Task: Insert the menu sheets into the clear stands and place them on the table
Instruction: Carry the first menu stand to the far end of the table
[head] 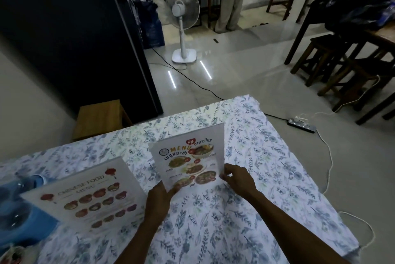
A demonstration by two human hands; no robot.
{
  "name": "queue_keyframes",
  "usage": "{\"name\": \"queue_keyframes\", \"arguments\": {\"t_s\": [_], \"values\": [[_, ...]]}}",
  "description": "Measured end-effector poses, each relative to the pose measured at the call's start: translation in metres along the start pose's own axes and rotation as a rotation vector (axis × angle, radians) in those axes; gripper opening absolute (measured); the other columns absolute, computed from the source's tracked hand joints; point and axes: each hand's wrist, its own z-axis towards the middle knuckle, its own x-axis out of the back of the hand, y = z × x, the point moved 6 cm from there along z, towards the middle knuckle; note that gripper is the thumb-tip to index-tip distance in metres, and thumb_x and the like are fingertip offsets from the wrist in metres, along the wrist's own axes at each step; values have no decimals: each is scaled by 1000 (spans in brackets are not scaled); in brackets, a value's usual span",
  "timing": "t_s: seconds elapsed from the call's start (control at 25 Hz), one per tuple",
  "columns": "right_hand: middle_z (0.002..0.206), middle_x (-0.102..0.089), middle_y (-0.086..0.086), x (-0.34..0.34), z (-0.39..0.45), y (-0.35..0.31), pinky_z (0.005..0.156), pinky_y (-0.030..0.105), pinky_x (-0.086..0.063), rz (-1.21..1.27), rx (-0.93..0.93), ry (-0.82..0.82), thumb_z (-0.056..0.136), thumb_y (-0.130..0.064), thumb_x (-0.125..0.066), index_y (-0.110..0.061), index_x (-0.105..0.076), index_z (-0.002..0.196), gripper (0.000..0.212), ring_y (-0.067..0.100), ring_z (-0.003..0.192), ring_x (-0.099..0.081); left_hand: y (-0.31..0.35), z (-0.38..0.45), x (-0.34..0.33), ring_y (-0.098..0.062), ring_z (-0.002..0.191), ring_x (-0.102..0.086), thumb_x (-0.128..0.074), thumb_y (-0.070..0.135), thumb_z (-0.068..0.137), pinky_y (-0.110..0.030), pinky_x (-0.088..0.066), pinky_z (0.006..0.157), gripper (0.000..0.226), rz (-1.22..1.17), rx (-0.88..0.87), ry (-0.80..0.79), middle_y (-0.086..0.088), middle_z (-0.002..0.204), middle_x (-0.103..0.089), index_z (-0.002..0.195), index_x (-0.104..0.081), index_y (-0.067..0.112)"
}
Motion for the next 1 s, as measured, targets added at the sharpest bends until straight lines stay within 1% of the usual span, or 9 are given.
{"name": "queue_keyframes", "arguments": {"t_s": [0.08,0.2,0.28,0.4,0.52,0.6,0.72,0.88,1.0], "values": [[101,-76,-10,10,2,2,79,37,-55,-34,-8,28,92,-40,-62,-32,-69,94,10,14,96,-68,11,6,-3,-26,95,-70,-76,39,87,-26,-46,68,48,-16,-1,-20,-11,109,-75,117,-68,2],[97,-74,-7,36,3,10,72,35,-53,-101,-45,109,93,-40,-63,-28,-63,88,14,17,93,-67,30,19,-12,-25,87,-74,-78,50,82,-31,-56,68,49,-46,-32,-75,-6,100,-79,112,-75,12],[94,-71,-10,59,6,16,66,33,-49,-125,-69,144,94,-41,-63,-33,-62,86,11,18,92,-66,49,28,-22,-22,90,-74,-78,54,80,-36,-60,74,50,-46,-64,-89,-2,103,-79,114,-76,16],[87,-66,-16,97,11,26,61,30,-43,-124,-86,187,93,-43,-65,-44,-51,71,26,16,87,-66,87,39,-39,-25,93,-74,-77,50,82,-32,-57,71,51,7,-123,-93,-3,111,-78,122,-72,17],[90,-70,-15,135,30,41,61,30,-44,-130,-89,222,92,-44,-66,-47,-48,68,30,16,86,-66,124,56,-62,-25,93,-74,-74,54,83,-36,-59,74,52,41,-155,-97,-1,114,-77,124,-71,21],[95,-75,-10,158,52,51,65,32,-48,-162,-84,221,91,-44,-67,-37,-56,72,23,18,89,-67,146,70,-76,-25,94,-73,-71,58,83,-38,-59,76,54,71,-169,-86,1,115,-76,125,-70,23],[97,-76,-7,186,90,68,69,34,-52,-182,-70,219,91,-45,-65,-23,-64,82,23,21,90,-68,176,97,-98,-26,102,-72,-72,61,81,-42,-59,85,59,62,-137,-55,-2,118,-76,126,-71,22],[99,-77,-2,219,153,82,71,37,-56,-231,-16,184,92,-47,-60,-22,-67,92,25,26,90,-69,208,142,-130,-30,108,-71,-73,60,81,-41,-57,88,62,55,-87,-8,-6,121,-75,129,-69,19],[100,-77,2,229,195,87,70,38,-57,-313,29,144,94,-46,-57,-22,-69,99,27,29,87,-69,219,171,-142,-30,102,-72,-70,67,79,-45,-58,85,61,86,-70,26,-4,112,-77,119,-72,21]]}}
